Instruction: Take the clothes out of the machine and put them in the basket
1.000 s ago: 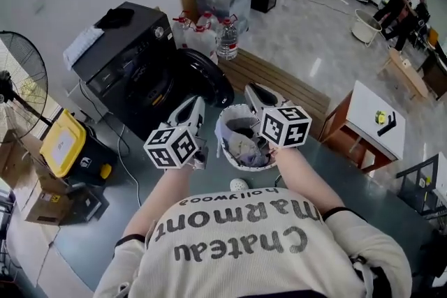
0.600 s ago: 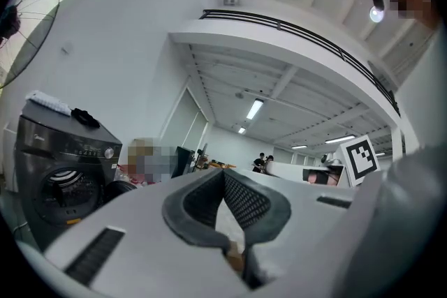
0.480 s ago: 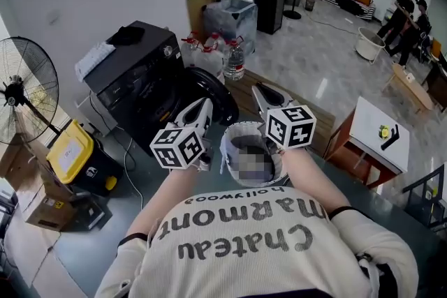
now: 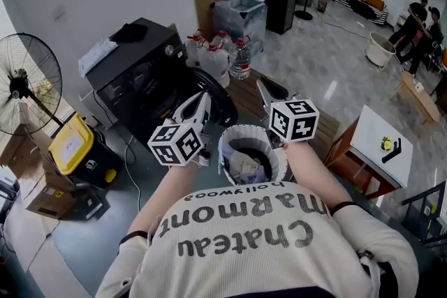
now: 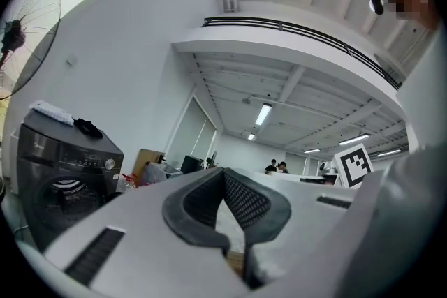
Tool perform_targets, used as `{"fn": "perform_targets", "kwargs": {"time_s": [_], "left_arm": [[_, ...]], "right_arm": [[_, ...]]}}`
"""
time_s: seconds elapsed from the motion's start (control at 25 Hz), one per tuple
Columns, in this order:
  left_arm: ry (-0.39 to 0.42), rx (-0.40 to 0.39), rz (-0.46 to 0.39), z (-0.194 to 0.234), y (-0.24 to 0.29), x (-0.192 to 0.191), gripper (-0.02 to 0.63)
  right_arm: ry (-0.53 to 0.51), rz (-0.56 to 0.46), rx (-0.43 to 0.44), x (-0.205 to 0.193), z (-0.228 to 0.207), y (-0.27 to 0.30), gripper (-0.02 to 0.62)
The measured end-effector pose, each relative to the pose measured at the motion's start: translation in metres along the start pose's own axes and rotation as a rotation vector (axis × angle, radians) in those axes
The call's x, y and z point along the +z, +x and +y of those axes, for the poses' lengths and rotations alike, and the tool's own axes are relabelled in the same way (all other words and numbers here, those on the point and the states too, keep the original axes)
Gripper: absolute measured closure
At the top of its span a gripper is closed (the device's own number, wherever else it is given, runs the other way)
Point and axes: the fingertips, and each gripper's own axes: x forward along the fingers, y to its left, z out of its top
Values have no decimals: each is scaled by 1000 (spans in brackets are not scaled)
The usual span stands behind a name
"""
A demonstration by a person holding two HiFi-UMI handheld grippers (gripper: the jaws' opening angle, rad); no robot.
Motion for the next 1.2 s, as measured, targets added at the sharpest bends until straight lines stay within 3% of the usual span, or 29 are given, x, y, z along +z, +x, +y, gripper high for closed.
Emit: {"fn": "perform_targets", "kwargs": {"time_s": [0.28,1.2], "left_arm": [[-6,45,5,1,3,-10,598],[-59,83,28,6,-7,-36,598]], "right_arm": [[34,22,15,-16,-13,-1,541],[54,78,-7,-42,-21,-12,541]]}}
